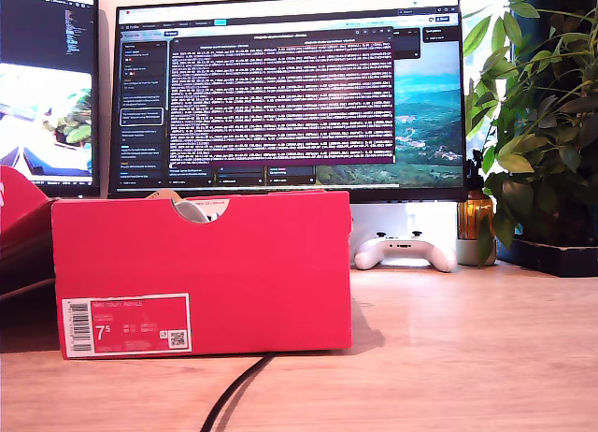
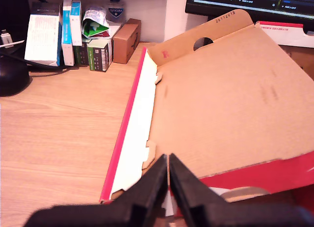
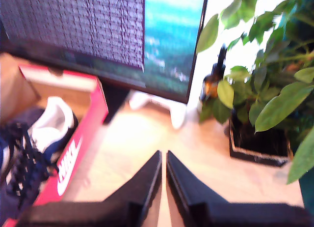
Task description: Pack the blue shoes by picking the first shoe and placing it inside the red shoebox, left side, then picking and rotating the second shoe and placing it in the shoebox
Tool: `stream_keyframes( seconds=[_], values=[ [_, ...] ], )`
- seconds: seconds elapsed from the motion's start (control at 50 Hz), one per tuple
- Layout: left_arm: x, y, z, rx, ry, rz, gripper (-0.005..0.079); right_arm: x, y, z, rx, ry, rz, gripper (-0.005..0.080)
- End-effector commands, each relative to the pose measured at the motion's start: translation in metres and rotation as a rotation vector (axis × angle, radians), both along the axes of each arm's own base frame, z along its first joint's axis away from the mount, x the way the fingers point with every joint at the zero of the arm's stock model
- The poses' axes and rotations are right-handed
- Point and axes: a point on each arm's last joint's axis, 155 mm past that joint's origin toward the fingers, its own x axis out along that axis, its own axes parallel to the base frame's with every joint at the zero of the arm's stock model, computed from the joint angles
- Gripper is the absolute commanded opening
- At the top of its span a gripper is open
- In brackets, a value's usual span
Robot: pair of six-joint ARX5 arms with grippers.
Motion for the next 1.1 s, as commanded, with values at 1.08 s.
stream_keyframes(
  seconds=[1.08],
  values=[
    [-0.002,-0.002,-0.015,-0.004,0.040,-0.007,-0.0021,-0.023,-0.047,-0.117,0.077,-0.029,-0.165,-0.0008]
  ],
)
